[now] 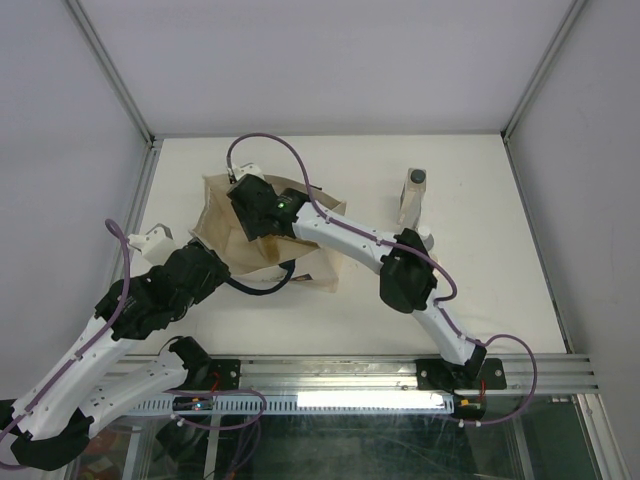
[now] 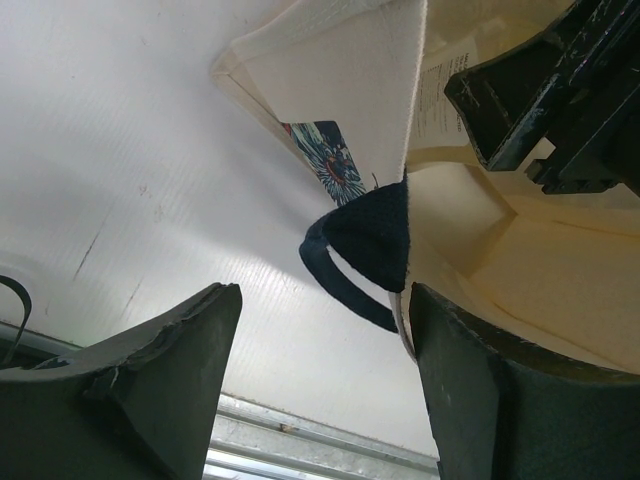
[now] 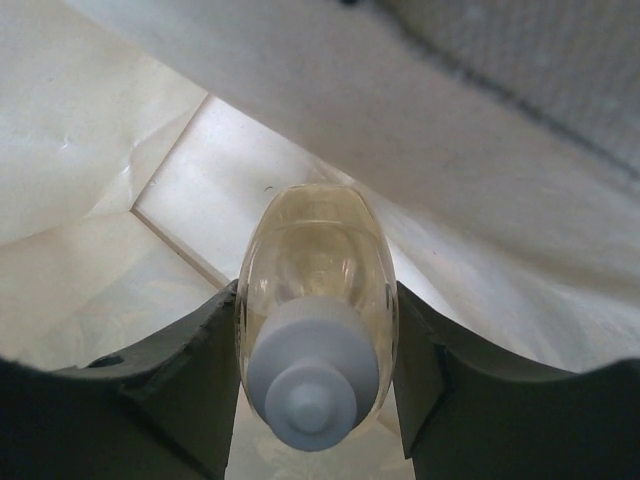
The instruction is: Take the personal care products out of the canvas bag
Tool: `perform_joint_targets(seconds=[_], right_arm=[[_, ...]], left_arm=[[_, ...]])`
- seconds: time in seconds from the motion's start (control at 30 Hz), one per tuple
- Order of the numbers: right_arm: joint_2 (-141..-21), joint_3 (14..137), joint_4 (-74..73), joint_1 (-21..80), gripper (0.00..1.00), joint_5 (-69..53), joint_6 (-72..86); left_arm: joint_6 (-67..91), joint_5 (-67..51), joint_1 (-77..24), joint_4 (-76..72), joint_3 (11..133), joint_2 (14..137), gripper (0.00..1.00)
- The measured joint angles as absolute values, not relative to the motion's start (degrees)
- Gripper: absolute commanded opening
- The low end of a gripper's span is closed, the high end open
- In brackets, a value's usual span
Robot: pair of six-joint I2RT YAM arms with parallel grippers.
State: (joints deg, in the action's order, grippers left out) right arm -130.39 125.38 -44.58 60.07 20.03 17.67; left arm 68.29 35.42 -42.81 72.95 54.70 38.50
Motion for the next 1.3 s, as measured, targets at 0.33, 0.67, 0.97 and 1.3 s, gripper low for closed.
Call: perform_joint_targets(seconds=[0.33,0.67,0.97,1.3], right_arm=[[-130.3,127.1,-45.4,59.8,0.00,17.0,16.6],[-123.4,123.4,-42.3,58.0,0.00,11.9,21.5],[-102.5,107.4,-36.2,52.1,0.00,5.5,25.4],[-78.5,89.2,-30.5,44.5,0.00,-3.4,24.0]], left_arm=[[67.7,35.4,-42.8,72.8,54.7,38.5,0.79],[64.9,35.4,-42.8,71.3,55.1,38.2,0.85],[60.6,35.2,-42.8,68.6,56.8,38.2,0.93],[54.8,35.5,-42.8,65.3,59.7,38.4,0.98]])
